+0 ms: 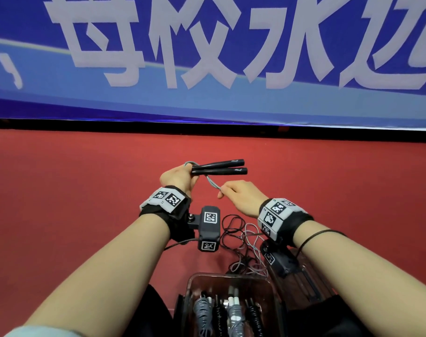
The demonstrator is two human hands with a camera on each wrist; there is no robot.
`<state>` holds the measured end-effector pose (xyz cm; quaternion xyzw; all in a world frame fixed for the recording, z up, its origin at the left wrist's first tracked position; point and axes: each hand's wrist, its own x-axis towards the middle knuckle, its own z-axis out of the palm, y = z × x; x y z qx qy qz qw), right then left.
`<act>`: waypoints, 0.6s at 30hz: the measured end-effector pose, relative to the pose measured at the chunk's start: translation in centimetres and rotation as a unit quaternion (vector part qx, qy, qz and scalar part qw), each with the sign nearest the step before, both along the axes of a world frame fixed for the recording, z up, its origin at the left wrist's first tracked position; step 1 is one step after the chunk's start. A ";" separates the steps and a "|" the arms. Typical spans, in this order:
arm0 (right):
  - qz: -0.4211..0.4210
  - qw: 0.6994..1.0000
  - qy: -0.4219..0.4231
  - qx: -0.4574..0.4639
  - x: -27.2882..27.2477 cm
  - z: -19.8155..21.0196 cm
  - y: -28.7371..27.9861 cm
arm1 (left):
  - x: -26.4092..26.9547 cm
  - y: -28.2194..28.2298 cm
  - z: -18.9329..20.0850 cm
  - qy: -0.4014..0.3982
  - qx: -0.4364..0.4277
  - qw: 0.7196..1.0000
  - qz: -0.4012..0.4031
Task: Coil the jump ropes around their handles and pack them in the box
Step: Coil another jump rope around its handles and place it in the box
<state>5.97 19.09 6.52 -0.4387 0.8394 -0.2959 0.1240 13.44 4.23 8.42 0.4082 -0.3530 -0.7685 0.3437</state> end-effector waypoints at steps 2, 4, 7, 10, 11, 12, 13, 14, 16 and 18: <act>0.009 0.999 0.048 -0.023 0.3 0.0 -0.3 | -0.4 0.0 -0.6 -0.043 -0.080 0.995 0.045; 0.014 0.995 0.098 -0.023 0.6 -0.4 -0.4 | -0.5 0.0 -1.0 -0.118 -0.214 0.968 0.065; 0.002 0.988 0.154 -0.031 0.7 -0.3 -0.4 | 0.2 0.8 -1.1 -0.198 -0.478 0.855 0.042; -0.014 0.984 0.170 -0.058 0.3 0.3 0.1 | 0.4 0.5 -2.3 -0.201 -0.676 0.707 -0.048; -0.021 0.983 0.171 -0.060 0.1 0.5 0.3 | 0.5 0.3 -2.6 -0.207 -0.705 0.675 -0.073; -0.032 0.983 0.169 -0.063 -0.2 0.6 0.6 | 0.4 0.2 -2.8 -0.205 -0.719 0.658 -0.092; -0.045 0.983 0.165 -0.069 -0.5 0.8 0.8 | 0.6 0.0 -2.8 -0.197 -0.720 0.657 -0.105; -0.060 0.983 0.159 -0.074 -0.9 0.8 1.0 | 0.7 0.0 -2.5 -0.186 -0.710 0.669 -0.114; -0.076 0.984 0.143 -0.075 -1.6 0.9 1.5 | 1.1 -0.1 -1.9 -0.185 -0.673 0.696 -0.166; -0.068 0.988 0.112 -0.078 -2.2 1.0 2.1 | 1.5 -0.3 -1.4 -0.187 -0.628 0.715 -0.246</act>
